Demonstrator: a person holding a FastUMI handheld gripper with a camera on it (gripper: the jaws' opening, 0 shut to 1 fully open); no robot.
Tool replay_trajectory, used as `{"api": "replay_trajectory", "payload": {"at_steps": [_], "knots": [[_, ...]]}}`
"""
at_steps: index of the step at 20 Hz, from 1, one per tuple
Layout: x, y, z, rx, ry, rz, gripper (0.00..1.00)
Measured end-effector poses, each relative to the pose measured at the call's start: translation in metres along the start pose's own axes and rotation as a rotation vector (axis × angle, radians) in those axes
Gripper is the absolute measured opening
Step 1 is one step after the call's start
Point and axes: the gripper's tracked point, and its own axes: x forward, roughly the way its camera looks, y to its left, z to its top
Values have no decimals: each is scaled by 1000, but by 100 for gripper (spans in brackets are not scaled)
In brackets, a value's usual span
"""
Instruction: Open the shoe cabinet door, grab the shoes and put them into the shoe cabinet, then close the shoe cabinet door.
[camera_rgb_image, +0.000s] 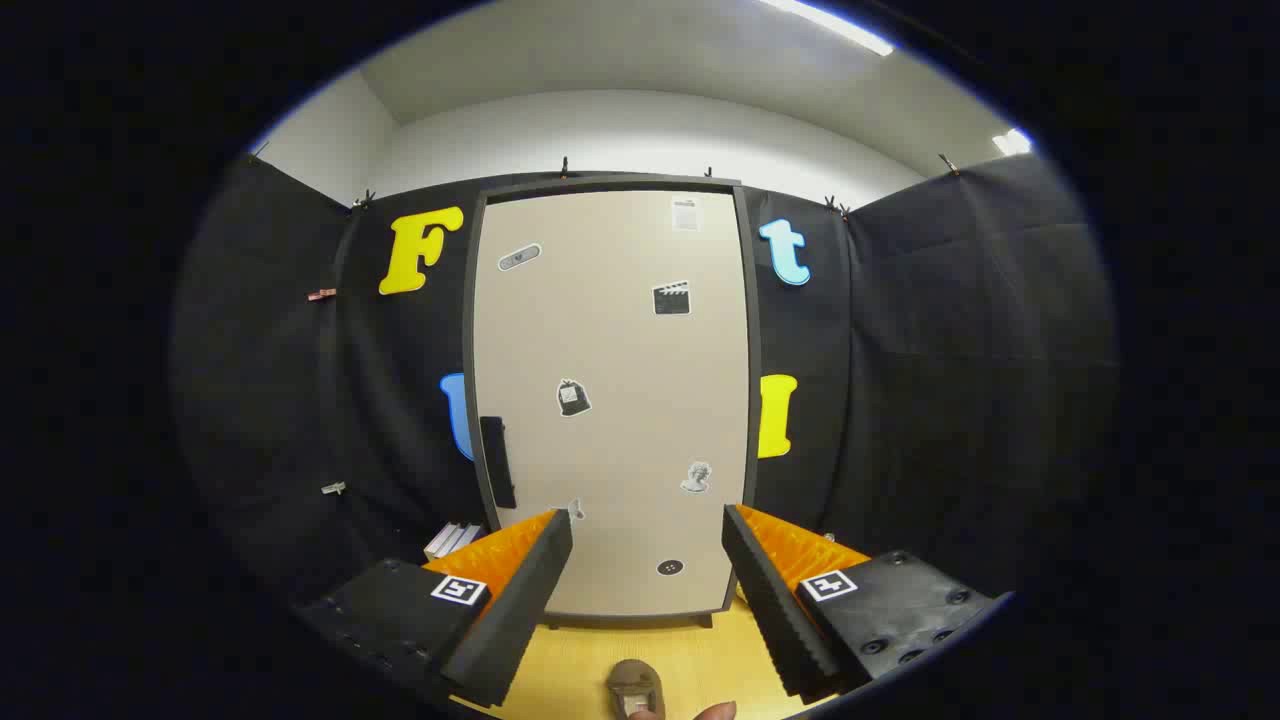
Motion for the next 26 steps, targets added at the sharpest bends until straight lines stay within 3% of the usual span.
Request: {"api": "replay_trajectory", "payload": {"at_steps": [17,26], "knots": [[-12,9,-4,2,0,14,98],[48,77,4,-5,-25,107,98]]}}
